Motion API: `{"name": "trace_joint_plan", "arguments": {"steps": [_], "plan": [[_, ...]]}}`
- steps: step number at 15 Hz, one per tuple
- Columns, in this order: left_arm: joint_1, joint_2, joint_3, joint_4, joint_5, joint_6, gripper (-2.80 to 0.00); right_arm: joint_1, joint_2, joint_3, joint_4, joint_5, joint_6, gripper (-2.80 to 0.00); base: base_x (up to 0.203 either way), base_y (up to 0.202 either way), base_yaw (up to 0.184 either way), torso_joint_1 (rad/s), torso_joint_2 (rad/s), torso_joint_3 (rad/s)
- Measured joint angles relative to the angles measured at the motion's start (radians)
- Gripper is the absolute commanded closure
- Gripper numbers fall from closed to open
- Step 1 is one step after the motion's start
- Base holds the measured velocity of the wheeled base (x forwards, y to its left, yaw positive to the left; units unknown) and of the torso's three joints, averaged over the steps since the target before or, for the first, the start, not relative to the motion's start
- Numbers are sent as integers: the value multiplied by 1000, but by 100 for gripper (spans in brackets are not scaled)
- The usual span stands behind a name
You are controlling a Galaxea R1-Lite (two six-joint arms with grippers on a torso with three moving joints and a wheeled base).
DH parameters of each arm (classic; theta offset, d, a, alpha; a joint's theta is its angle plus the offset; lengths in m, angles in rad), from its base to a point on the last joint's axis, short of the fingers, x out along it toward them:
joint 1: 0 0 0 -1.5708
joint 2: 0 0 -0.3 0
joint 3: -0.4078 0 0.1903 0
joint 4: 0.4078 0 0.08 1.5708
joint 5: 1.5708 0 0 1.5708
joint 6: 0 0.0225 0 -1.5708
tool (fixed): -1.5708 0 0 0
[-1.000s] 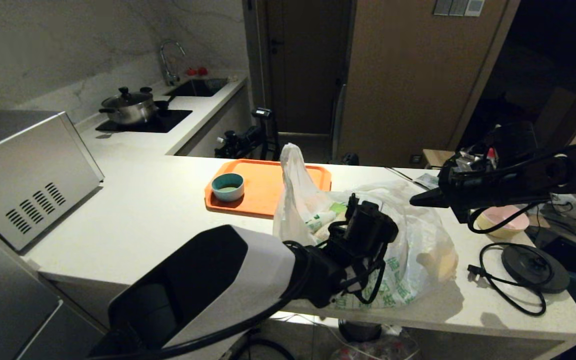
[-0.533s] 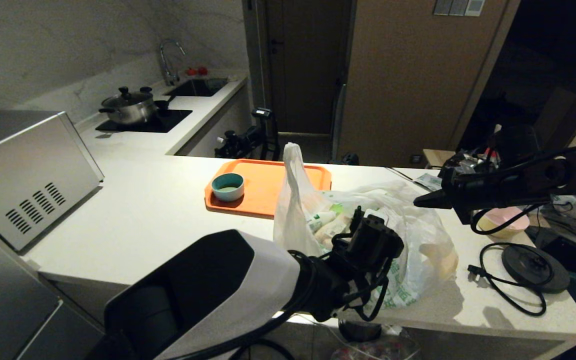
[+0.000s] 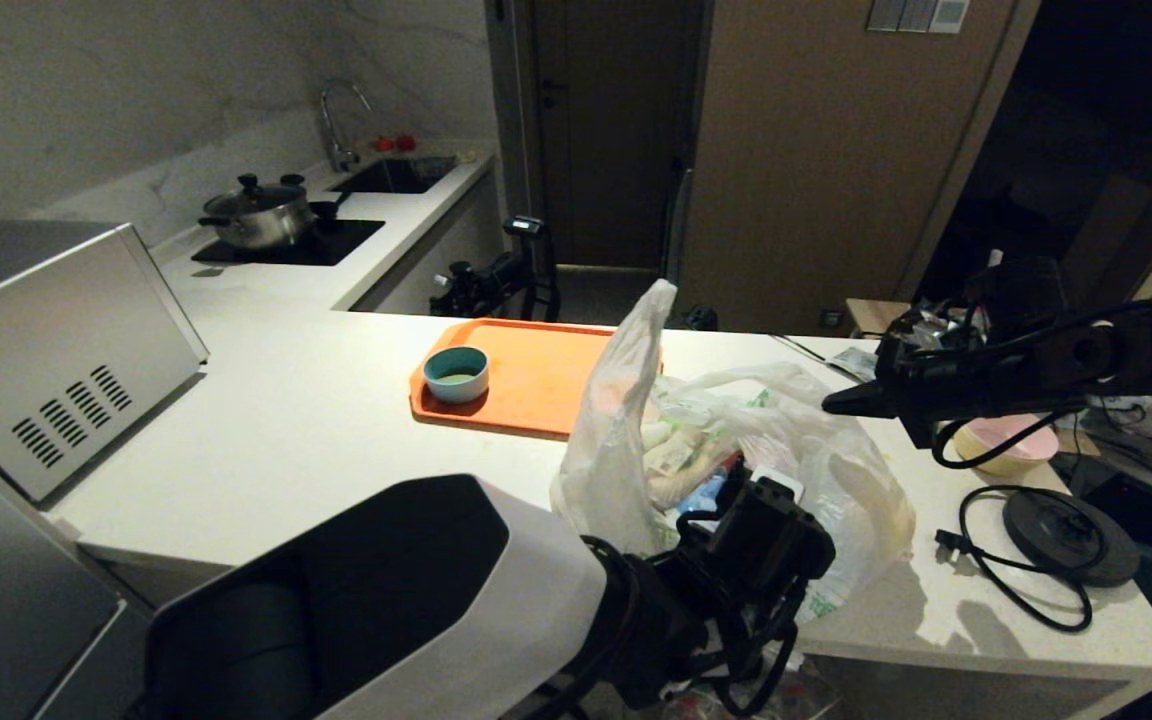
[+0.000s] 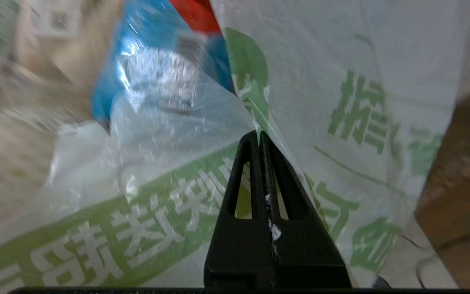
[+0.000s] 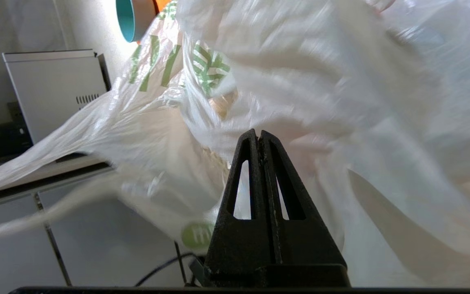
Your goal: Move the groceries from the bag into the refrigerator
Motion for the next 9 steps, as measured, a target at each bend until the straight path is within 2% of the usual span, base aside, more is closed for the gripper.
{"name": "trace_joint_plan", "arguments": {"steps": [9], "plan": [[-28,-87,222,-107,-23,-17,0,3,19,-31,0,0,7,0,0,0,0,0,0,0]]}}
